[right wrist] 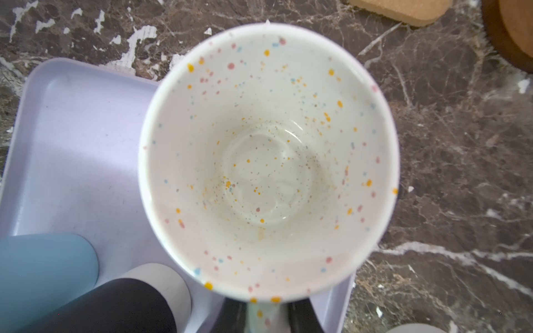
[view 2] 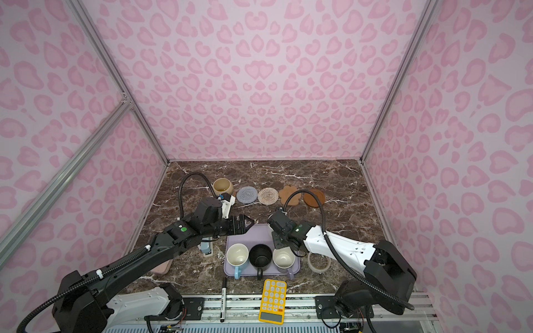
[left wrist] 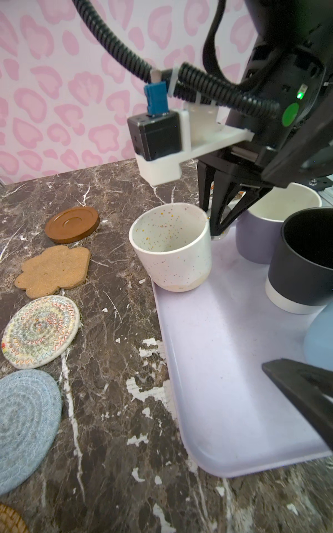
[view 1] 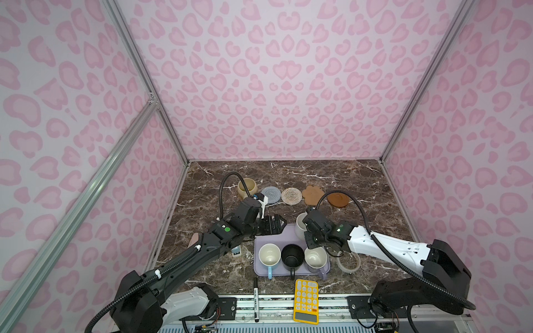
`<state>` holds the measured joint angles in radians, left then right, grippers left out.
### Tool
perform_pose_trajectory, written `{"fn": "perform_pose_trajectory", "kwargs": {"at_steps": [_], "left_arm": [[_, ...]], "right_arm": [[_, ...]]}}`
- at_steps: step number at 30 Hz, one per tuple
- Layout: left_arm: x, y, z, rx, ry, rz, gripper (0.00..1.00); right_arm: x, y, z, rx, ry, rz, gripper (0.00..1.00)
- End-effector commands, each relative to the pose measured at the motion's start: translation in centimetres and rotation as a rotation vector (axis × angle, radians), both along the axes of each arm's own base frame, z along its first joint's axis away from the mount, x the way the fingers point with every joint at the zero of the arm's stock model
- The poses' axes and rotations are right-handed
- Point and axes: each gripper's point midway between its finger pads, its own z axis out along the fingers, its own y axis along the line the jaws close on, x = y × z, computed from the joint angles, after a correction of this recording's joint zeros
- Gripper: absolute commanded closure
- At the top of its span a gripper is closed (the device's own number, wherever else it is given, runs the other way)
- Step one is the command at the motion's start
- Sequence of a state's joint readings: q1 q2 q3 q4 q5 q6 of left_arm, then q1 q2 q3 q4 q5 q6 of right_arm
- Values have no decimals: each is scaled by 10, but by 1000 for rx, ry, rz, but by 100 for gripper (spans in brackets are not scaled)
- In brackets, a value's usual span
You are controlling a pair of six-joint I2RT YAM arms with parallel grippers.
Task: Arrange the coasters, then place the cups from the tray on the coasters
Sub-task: 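Carry the white speckled mug with the right gripper toward the beige mug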
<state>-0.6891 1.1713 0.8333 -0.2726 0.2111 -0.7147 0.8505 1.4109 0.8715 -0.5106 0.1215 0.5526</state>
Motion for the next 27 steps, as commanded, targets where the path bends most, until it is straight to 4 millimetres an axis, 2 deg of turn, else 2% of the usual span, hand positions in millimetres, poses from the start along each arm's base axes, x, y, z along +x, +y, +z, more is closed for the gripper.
{"fn": "perform_pose_trajectory", "kwargs": {"at_steps": [1,5,15,20,27], "left_arm": [[7,-2,9,-32,-38,26,3],[10,0,12,-44,-50,55,3],[26,12,25,-50,-116,159,3],[35,16,39,-39,-151,177,4],[52,47,49,-60,-159,252,4]], "right_arm": [[13,0,5,1,-68,-21,95],[16,4,15,32,-103,-18,100],[32,9,55,60,-203,-25,100],[51,21,74,61,-248,-54,100],[86,50,96,95,-315,-93,100]]}}
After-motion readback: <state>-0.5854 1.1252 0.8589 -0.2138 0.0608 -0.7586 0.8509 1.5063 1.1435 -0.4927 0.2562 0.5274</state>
